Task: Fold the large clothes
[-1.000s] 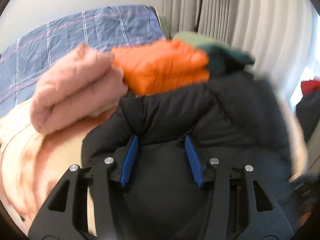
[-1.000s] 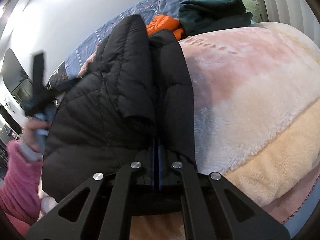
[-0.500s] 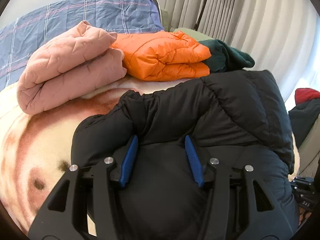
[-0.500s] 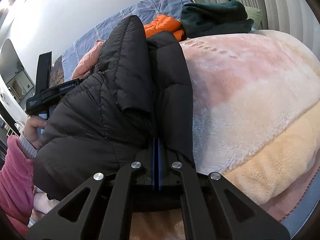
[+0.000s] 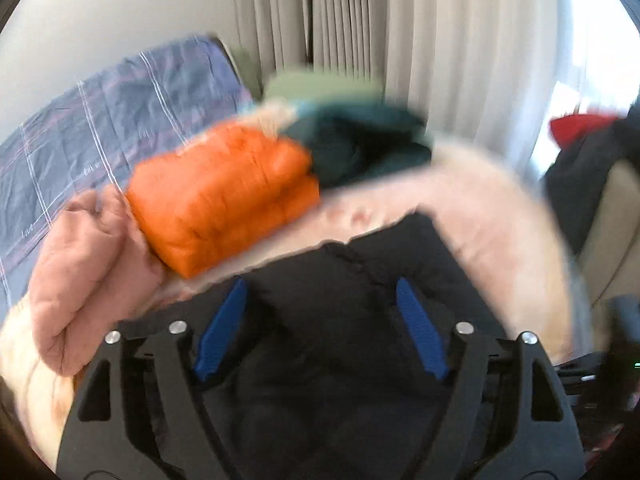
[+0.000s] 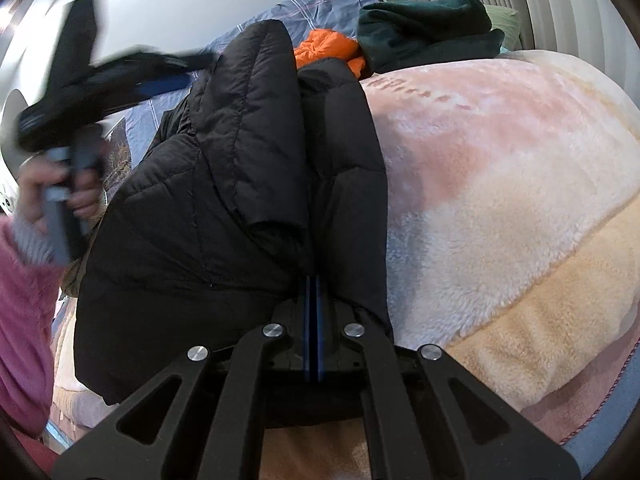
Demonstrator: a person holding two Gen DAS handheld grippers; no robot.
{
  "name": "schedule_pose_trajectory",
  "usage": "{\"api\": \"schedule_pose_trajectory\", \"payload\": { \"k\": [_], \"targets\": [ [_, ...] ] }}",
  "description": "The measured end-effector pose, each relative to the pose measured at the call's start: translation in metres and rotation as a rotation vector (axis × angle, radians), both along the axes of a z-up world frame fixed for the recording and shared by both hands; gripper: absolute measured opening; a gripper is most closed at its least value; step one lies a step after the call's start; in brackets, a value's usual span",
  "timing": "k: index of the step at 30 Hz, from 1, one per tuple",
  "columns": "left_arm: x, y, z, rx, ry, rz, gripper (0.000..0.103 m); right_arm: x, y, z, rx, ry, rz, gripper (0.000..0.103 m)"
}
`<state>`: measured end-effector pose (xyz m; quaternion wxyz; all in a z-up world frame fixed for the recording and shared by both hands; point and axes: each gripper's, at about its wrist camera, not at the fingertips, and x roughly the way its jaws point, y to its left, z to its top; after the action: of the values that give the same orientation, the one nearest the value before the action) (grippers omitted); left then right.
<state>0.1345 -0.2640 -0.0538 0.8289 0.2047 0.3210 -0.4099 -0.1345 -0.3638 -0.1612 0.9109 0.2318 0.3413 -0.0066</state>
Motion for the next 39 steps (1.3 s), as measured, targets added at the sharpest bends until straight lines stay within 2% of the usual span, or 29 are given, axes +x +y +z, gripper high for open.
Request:
{"api": "schedule_pose_trajectory", "payload": {
  "k": [1, 2, 4, 8, 13, 17, 19, 21, 22, 24, 26, 32, 35, 39],
  "targets": [
    [0.012, -0.012, -0.022, 0.060, 0.046, 0.023, 0.088, -0.001, -0.001, 0.001, 0.002, -0.004, 0.001, 0.000],
    [0.022, -0.017, -0.036, 0.080, 0.092, 0.048, 0.089, -0.002, -0.001, 0.003, 0.000, -0.007, 0.000, 0.002],
    [0.042, -0.017, -0.053, 0.048, 0.197, 0.090, 0.090, -0.002, -0.002, 0.006, -0.012, 0.005, 0.013, 0.004],
    [0.041, -0.013, -0.059, 0.046, 0.211, 0.089, 0.090, -0.006, -0.006, 0.028, -0.055, 0.028, 0.062, 0.006],
    [0.040, -0.012, -0.061, 0.034, 0.203, 0.096, 0.090, -0.011, -0.011, 0.082, -0.097, -0.134, 0.096, 0.009],
    [0.038, -0.007, -0.058, 0.019, 0.196, 0.096, 0.090, 0.025, -0.005, 0.100, -0.128, -0.185, 0.148, 0.009],
    [0.038, -0.001, -0.057, 0.000, 0.193, 0.095, 0.090, 0.044, -0.004, 0.094, -0.113, -0.170, 0.176, 0.009],
    [0.039, 0.002, -0.056, -0.016, 0.195, 0.096, 0.090, 0.071, -0.002, 0.065, -0.165, -0.054, 0.133, 0.008],
    [0.040, 0.004, -0.056, -0.027, 0.200, 0.098, 0.090, 0.080, -0.003, 0.046, -0.208, -0.002, 0.102, 0.005],
    [0.046, 0.008, -0.056, -0.058, 0.231, 0.108, 0.090, 0.086, -0.009, 0.011, -0.161, -0.001, 0.096, 0.003],
    [0.054, 0.009, -0.059, -0.076, 0.272, 0.110, 0.090, 0.081, -0.016, 0.006, -0.096, -0.005, 0.058, 0.002],
    [0.057, 0.009, -0.061, -0.091, 0.287, 0.112, 0.090, 0.077, -0.009, 0.006, -0.137, -0.008, 0.051, 0.002],
    [0.050, 0.022, -0.046, -0.114, 0.257, 0.140, 0.090, 0.077, -0.008, 0.009, -0.150, -0.016, 0.051, 0.002],
    [0.041, 0.074, -0.007, -0.224, 0.196, 0.173, 0.088, 0.080, -0.011, 0.007, -0.129, -0.018, 0.050, 0.002]
  ]
}}
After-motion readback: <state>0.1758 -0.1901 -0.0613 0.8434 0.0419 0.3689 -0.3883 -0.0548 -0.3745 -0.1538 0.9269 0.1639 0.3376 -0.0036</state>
